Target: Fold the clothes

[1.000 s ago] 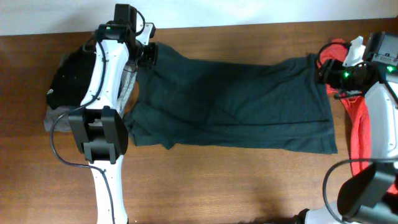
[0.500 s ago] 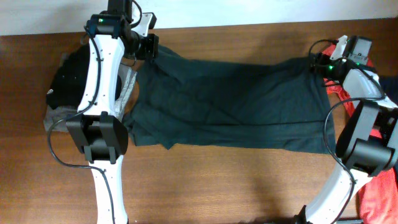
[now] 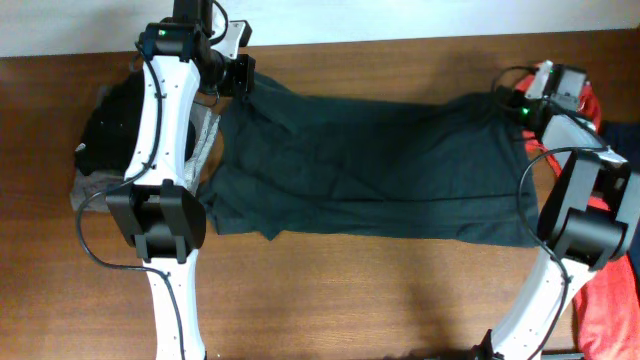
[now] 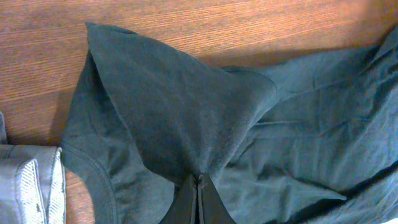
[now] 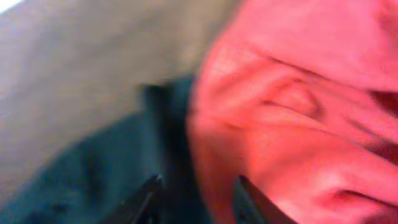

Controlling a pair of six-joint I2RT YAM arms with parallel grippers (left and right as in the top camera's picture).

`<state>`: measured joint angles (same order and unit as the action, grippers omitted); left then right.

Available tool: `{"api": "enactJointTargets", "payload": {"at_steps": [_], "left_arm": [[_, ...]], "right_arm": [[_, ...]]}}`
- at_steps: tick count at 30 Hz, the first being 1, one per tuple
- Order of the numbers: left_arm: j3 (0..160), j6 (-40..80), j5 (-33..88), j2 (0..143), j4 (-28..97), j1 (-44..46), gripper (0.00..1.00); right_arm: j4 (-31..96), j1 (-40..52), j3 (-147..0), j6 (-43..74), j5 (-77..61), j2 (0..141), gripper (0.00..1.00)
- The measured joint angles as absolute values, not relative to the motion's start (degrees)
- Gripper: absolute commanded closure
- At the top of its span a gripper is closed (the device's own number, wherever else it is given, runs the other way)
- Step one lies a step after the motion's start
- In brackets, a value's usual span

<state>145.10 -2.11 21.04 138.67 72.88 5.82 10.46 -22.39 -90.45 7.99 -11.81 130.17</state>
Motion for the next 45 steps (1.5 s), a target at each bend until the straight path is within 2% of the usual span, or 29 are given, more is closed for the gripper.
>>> {"api": "enactJointTargets", "payload": {"at_steps": [8, 15, 20, 29, 35, 45], "left_arm": [[145.1, -2.1, 21.0, 138.7, 72.9, 5.8, 1.0], [145.1, -2.1, 21.0, 138.7, 72.9, 5.8, 1.0], [145.1, -2.1, 21.0, 138.7, 72.9, 5.8, 1.0], [145.1, -2.1, 21.0, 138.7, 72.8, 5.8, 1.0], [145.1, -2.1, 21.0, 138.7, 72.9, 5.8, 1.0], [145.1, -2.1, 21.0, 138.7, 72.9, 5.8, 1.0]], "right_arm": [[11.4, -30.9, -90.6, 9.1, -12.3, 130.9, 0.68], [11.5, -36.8, -90.6, 11.6, -30.0, 130.9, 0.41], [10.6, -32.5, -90.6, 11.8, -35.6, 130.7, 0.36], [10.3, -20.4, -90.6, 11.6, -21.5, 130.7, 0.36], [5.5, -18.9, -90.6, 11.5, -8.8, 130.7, 0.35], [-1.8, -18.6, -90.7, 11.6, -6.8, 131.0, 0.35]]}}
